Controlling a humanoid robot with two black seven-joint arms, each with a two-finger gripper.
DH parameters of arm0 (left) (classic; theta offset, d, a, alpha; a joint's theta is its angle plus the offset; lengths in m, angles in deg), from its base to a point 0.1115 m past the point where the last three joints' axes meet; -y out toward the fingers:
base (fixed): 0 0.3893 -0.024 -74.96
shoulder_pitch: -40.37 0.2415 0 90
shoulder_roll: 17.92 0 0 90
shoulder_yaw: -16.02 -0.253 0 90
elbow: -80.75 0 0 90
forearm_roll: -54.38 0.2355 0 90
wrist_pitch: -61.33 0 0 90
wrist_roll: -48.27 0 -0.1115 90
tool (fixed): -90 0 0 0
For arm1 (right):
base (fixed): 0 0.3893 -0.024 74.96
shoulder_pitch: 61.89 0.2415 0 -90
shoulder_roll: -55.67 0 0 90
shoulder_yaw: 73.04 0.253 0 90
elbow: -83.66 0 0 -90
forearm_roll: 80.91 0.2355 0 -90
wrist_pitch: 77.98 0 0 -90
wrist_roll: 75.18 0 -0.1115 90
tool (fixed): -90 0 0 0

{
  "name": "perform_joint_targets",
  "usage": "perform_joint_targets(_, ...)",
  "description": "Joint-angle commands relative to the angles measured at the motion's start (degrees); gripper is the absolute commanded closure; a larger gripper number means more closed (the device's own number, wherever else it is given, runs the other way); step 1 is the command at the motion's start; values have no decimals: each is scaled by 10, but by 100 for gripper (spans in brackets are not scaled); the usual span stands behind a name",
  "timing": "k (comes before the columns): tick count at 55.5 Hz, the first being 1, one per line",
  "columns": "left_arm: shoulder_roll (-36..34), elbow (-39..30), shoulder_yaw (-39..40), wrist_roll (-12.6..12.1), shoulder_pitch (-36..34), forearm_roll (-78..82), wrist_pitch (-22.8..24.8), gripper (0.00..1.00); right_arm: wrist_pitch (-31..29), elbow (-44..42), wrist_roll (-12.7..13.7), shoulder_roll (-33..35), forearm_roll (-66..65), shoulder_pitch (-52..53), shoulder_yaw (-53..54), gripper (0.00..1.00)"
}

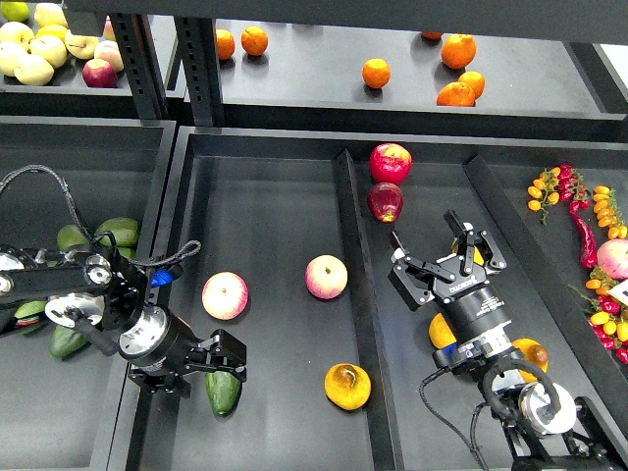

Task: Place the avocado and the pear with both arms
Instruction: 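Lower the left gripper and close it on the avocado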

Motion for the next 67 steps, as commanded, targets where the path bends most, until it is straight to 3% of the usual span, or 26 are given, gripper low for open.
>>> perform_joint_targets(1, 20, 26, -3, 0, 1, 1, 0, 1, 0, 0, 0, 0, 0, -1, 0, 1)
perform_joint_targets(44, 113, 191, -42, 0, 4, 32, 0, 1, -13, 1, 0, 0, 1, 1, -5, 1)
perform_joint_targets(67, 154, 237, -46, 0, 9, 32, 0, 2, -20, 3, 0, 0, 1, 1, -2, 1)
